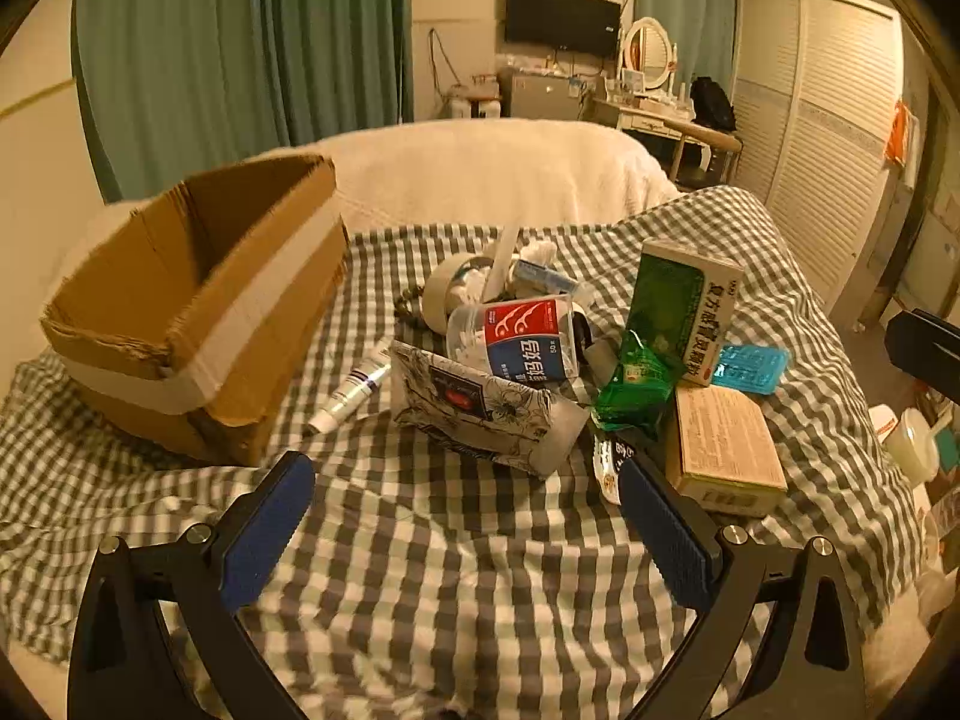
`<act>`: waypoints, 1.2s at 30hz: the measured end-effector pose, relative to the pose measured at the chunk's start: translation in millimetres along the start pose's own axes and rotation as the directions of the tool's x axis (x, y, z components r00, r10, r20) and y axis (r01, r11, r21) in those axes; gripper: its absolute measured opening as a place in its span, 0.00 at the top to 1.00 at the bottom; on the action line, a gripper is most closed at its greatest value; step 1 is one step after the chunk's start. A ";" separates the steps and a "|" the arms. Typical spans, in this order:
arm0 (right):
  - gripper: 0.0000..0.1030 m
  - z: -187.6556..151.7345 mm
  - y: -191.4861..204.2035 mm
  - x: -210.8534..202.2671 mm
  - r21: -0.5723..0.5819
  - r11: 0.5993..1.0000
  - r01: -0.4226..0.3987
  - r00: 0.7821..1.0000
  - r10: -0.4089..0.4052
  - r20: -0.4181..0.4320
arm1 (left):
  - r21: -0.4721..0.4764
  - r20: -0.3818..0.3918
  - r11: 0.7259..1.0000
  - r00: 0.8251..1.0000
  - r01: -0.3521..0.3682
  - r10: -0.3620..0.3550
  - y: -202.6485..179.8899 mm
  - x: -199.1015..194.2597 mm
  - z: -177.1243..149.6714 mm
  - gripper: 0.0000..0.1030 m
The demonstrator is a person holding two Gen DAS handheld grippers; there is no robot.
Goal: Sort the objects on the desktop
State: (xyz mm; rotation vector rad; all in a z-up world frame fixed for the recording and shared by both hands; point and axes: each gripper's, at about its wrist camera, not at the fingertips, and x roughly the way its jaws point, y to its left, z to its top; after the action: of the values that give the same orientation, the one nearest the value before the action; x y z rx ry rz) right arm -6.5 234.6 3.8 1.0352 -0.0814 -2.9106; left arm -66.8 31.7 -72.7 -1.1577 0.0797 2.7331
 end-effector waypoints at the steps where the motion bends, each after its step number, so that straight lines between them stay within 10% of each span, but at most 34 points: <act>1: 0.00 2.5 -3.5 8.2 -0.001 1.000 -0.002 1.000 0.002 -0.011 | -0.005 -0.004 1.000 1.000 0.000 0.000 0.3 3.6 1.1 0.00; 22: 0.00 59.5 -43.8 154.0 -0.214 0.964 -0.158 0.980 0.127 -0.152 | -0.154 -0.150 0.988 0.987 0.028 -0.051 -6.8 95.0 19.2 0.00; 27: 0.00 61.3 -50.2 181.9 -0.258 0.943 -0.211 0.969 0.167 -0.185 | -0.194 -0.159 0.980 0.985 0.042 -0.073 -0.6 99.3 23.6 0.13; 33: 0.01 59.4 -59.3 204.5 -0.118 0.921 -0.370 0.913 0.337 -0.229 | -0.157 -0.175 0.987 0.982 0.042 -0.069 0.2 103.9 24.8 0.65; 36: 0.21 54.7 -49.7 196.4 -0.131 0.925 -0.358 0.920 0.325 -0.217 | -0.144 -0.148 0.988 0.986 0.049 -0.070 2.6 97.6 24.3 0.74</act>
State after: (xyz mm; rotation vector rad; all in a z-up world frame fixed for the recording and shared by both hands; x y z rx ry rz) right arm -194.7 273.0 -80.8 1.1354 -0.0065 -2.4461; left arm -151.1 45.4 -125.9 -1.3822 -0.1271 2.6299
